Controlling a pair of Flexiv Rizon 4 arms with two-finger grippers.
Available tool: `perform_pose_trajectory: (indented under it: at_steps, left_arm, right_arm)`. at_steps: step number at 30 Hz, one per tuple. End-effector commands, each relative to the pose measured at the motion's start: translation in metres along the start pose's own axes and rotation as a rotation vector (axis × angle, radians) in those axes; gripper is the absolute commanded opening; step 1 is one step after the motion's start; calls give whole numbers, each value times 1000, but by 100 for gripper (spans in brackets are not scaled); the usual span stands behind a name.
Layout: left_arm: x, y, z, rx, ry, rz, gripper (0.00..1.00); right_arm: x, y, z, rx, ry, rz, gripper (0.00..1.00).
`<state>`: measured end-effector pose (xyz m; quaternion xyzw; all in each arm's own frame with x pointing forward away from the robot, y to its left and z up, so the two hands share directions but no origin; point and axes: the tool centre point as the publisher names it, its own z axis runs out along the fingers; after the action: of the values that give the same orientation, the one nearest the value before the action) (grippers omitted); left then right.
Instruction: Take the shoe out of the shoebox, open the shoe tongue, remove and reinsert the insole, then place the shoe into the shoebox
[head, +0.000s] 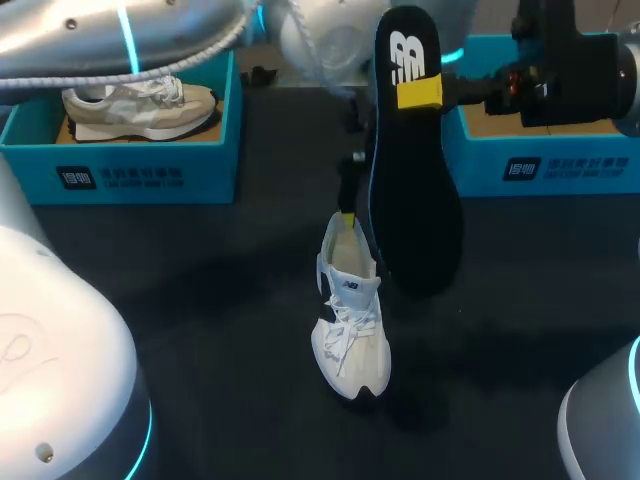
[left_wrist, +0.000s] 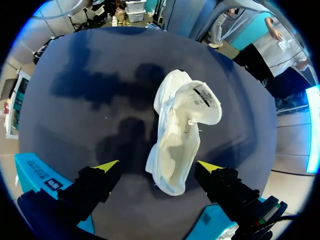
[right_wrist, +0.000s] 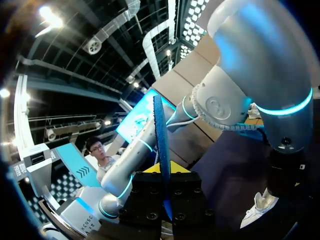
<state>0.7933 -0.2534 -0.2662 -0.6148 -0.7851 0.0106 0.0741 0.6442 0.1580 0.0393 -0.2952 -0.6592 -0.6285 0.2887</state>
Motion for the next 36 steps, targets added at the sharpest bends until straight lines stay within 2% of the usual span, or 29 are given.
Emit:
perform_pose_trajectory:
  at_steps: [1,3,7,16,18,19,34,35,36]
  left_arm:
    - [19,12,-23,14,-292,12,100]
    - [23,15,-29,3,-324,25,100]
    - [35,17,-39,9,-391,88,100]
    - [72,11,-61,-37,-491,162,100]
    - [76,12,-64,-73,-418,150,100]
    - [76,12,-64,-73,-418,150,100]
    - [76,12,-64,-73,-418,150,100]
    - [74,13,-64,-93,-488,160,100]
    - [74,12,-66,-62,-530,145,100]
  right_arm:
    - [-1,0,2,1,-1,1,0]
    - [-1,0,2,1,-1,1,0]
    - [-3,4,-27,-140,-77,46,0]
    - [-24,13,-68,-247,-143,179,0]
    - [-28,16,-74,-208,-159,228,0]
    - [-30,16,-77,-191,-219,251,0]
    - [-30,16,-77,-191,-219,251,0]
    - [-30,16,-77,-191,-219,251,0]
    - [-30,16,-77,-191,-219,251,0]
